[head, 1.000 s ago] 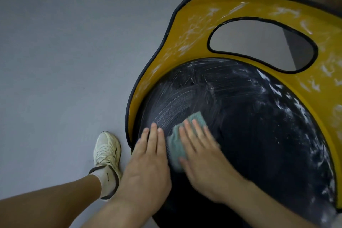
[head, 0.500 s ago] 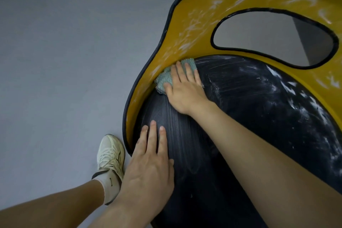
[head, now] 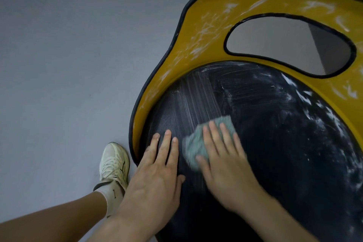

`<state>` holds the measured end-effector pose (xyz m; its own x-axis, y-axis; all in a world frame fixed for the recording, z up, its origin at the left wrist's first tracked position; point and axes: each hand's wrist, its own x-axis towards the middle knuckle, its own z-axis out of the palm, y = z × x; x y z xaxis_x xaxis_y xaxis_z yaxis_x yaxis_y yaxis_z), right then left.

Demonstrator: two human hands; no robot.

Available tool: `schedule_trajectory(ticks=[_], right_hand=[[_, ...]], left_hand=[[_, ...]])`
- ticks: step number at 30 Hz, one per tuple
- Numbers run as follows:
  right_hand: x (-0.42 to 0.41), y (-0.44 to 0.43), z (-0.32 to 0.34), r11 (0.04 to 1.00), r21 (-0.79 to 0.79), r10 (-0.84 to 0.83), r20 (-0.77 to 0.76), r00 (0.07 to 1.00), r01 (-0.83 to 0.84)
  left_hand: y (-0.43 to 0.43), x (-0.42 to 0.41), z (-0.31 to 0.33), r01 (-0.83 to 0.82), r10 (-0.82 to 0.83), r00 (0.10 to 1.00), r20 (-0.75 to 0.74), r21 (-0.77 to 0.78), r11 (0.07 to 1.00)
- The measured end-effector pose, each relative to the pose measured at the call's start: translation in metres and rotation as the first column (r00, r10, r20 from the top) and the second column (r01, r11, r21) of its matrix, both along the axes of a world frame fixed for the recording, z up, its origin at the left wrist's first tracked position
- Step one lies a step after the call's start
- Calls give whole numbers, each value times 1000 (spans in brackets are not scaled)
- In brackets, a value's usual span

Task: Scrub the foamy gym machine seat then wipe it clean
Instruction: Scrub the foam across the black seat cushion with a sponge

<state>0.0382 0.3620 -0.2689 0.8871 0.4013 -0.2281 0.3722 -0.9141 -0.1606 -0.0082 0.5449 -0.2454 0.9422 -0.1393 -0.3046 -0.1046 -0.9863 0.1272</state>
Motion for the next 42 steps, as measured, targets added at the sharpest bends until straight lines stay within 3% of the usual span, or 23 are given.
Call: schedule_trajectory(ticks=[2,5,9,13,21,25,29,34,37,42], right_hand=[[57,8,-1,995,7,-97,5,995,97],[145,24,-4,980,-16,-198,-50,979,197],[183,36,-3,974,-32,-225,-77,971,223],[149,28,3,981,-21,-194,-77,978,193],[-38,-11,-2,995,32,-92,-12,996,92],[-17,-7,-2,995,15,-99,-10,995,99],[85,8,-4,981,15,-194,9,981,193],[177,26,-2,973,-44,-230,-92,969,227],[152,23,0,977,-16,-214,-68,974,213],[22,-1,1,987,49,-154,3,988,154]], left_hand=[[-2,4,5,37,-38,999,29,16,999],[-5,10,15,33,-31,998,-62,32,999],[-8,16,15,-6,7,997,-71,13,1000],[-9,15,9,-22,21,997,-72,-17,1000],[-8,13,-8,-19,21,998,67,-25,1000],[-5,14,-13,-13,14,995,95,-7,1000],[-10,20,-10,22,-18,998,61,-64,998],[-13,29,-1,-16,27,995,94,-110,994],[-16,31,2,-40,41,999,14,-97,994],[-9,27,-10,1,2,999,53,-59,998]])
